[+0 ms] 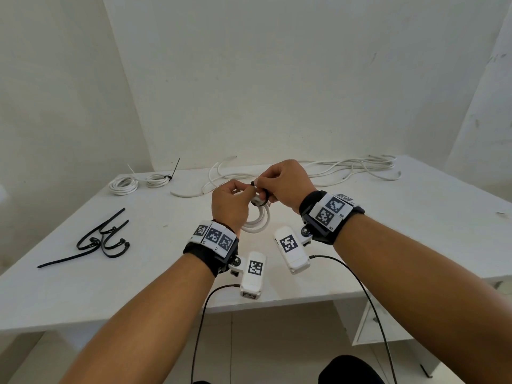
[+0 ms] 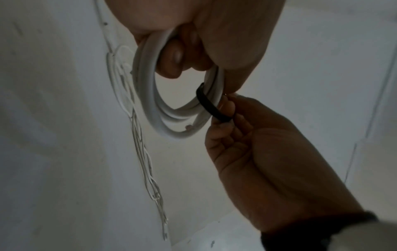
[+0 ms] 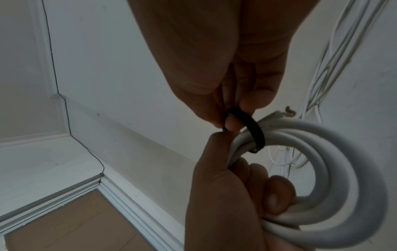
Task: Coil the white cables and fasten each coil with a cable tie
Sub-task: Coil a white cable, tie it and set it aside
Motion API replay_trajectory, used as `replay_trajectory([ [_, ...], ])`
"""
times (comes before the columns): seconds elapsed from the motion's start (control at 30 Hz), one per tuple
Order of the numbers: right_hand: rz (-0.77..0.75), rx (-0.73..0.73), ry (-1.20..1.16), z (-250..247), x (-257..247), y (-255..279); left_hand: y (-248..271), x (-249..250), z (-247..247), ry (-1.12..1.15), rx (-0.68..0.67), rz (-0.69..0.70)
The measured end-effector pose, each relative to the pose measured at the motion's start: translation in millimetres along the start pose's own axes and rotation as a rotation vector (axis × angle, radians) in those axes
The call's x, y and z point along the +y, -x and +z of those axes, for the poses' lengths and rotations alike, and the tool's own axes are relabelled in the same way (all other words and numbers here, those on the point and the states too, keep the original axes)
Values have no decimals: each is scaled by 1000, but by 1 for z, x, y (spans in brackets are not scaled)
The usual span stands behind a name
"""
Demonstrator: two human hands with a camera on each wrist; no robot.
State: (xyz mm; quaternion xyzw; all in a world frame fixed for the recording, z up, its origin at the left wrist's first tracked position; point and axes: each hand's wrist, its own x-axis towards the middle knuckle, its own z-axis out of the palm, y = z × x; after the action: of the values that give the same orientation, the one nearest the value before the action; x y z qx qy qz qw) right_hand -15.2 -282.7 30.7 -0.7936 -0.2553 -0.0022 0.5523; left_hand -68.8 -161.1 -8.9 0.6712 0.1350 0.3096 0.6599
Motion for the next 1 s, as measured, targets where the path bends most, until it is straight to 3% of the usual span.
replay_trajectory([
  [0.2, 69, -91, 86, 0, 1, -3, 2, 7, -5, 4, -63, 26],
  [0.37, 268, -185, -342, -6, 2, 2, 3, 12, -6, 42, -132, -22],
  [0.57, 370, -217, -532, -12, 11, 0, 6, 7, -7, 57, -219, -48],
  [0.73, 382, -51, -450, -20, 15, -18, 9, 3, -8, 105, -330, -55],
  [0.83, 367, 18, -522, -14, 13, -15, 5, 1, -10, 190, -340, -87],
  [1.0, 384, -234, -593, -1, 14, -4, 0, 2, -14, 227, -325, -102],
])
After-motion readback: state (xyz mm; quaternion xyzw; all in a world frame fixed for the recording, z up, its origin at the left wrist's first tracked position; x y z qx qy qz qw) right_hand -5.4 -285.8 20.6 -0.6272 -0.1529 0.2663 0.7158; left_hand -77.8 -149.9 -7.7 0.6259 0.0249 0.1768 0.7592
